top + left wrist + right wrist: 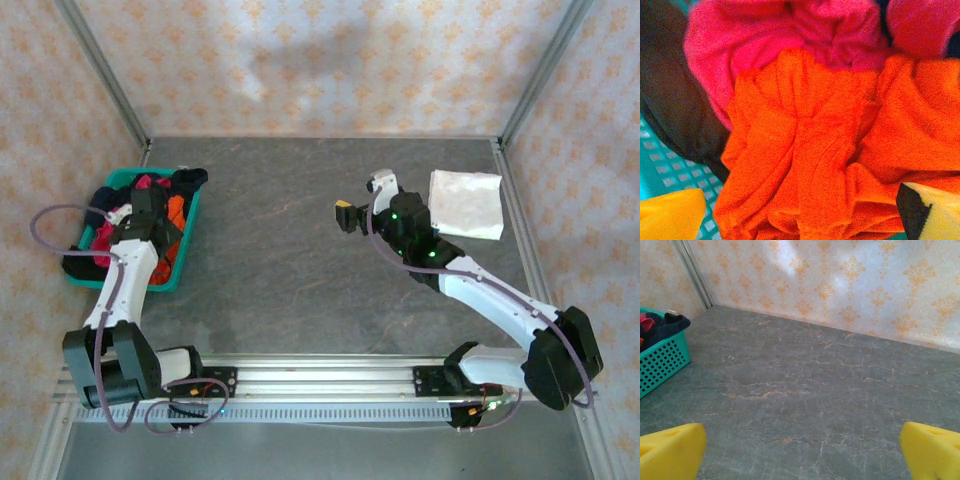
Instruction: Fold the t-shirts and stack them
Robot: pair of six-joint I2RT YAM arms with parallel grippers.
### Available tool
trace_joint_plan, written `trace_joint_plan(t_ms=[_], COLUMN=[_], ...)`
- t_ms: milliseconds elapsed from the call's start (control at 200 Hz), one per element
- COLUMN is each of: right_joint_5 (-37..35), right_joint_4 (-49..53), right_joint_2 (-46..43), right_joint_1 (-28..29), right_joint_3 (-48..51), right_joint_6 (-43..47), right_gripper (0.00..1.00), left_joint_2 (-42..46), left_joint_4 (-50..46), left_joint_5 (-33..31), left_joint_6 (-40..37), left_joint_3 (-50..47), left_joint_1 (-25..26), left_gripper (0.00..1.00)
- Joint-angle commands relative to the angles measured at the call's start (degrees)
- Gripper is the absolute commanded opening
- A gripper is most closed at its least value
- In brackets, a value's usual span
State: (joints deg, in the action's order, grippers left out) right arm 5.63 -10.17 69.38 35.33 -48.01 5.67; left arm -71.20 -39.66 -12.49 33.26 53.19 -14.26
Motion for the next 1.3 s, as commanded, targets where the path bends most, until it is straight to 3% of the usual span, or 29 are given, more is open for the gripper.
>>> trace_joint_plan(t_ms=[0,105,305,500,791,971,1296], right_joint_5=[0.0,0.3,0.8,0.1,1.5,2.4,1.8], right_joint_4=[1.1,0.6,0.6,1.4,1.0,-1.1,-0.6], right_joint_2=[0.4,0.7,0.2,-0.8,1.5,2.1,1.7], right_joint_1=[0.4,0.3,0.4,0.3,0.3,0.3,0.3], right_joint_3=[-1.5,-1.1,-0.5,-0.2,-1.5,-1.0,-0.4], right_joint_6=[0.6,-0.2,-1.1,-0.9,-1.9,-4.3,-4.7], right_gripper=[0.99,0.99,0.99,0.99,0.99,0.99,0.99], left_joint_2=[-2.6,-5.8,-7.3,0.3,6.8,6.1,0.3], left_joint_4=[1.6,3.3,6.1,3.6,-4.0,-6.9,-7.0], left_joint_5=[5.5,6.4,7.6,6.4,8.2,6.1,-0.4], left_joint_6=[3.9,4.9,6.5,5.9,0.8,-0.7,-6.0], left_joint_3=[-0.7,-0.5,-0.2,3.4,21.1,34.0,51.2], left_joint_1=[-1.5,-2.4,-2.7,-2.7,0.2,8.5,31.2], left_gripper=[0.91,0.77,0.00,0.00,0.00,0.00,0.00])
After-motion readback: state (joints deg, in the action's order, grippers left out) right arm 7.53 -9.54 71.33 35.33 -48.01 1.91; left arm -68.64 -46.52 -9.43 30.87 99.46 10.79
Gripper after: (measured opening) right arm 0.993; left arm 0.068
